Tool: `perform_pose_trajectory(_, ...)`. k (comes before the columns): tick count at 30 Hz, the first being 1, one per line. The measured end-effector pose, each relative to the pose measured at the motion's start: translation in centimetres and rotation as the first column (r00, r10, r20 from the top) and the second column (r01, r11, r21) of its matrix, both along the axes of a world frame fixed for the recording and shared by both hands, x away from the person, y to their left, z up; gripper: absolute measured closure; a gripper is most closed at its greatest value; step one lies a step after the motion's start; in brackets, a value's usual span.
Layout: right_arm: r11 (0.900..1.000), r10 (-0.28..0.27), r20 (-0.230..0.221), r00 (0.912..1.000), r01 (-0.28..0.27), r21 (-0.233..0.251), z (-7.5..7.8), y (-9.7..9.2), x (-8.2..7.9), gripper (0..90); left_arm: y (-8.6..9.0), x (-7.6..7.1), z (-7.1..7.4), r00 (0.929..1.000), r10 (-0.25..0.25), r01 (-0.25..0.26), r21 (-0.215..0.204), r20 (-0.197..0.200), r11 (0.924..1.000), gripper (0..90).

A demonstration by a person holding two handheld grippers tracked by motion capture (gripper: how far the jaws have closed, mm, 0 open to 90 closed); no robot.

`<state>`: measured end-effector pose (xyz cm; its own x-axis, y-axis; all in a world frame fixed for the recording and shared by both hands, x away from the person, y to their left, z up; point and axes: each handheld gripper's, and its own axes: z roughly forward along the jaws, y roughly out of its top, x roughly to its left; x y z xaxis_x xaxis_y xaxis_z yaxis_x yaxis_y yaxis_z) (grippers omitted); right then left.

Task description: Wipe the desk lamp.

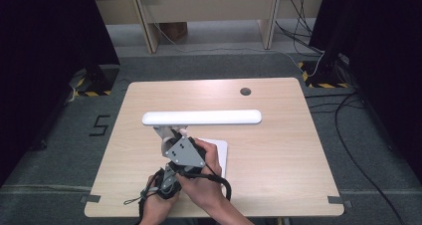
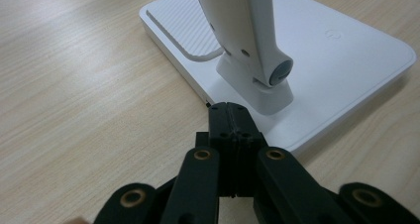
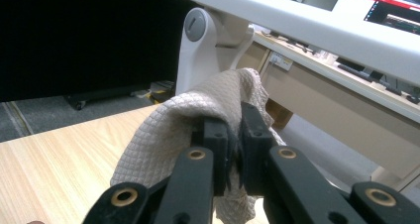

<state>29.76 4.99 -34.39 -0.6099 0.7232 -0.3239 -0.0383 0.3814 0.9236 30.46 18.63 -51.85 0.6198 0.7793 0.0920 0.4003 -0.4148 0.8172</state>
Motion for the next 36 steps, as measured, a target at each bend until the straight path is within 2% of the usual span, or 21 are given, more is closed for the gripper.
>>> perform_pose_trajectory(19,0.9997,-0.02,-0.007,0.9998,0.02,-0.017,-0.7,-0.2,-0.1,85.3,-0.1,0.1,0.1,1.0,-0.001,0.001,0.01,0.009,0.9999,89.3)
perform_pose_trajectory(36,0.9993,-0.016,-0.018,0.9997,0.016,-0.033,-1.2,-0.5,-0.1,85.3,-0.2,0.1,0.1,0.9999,0.0,0.0,0.011,0.011,0.9999,89.3)
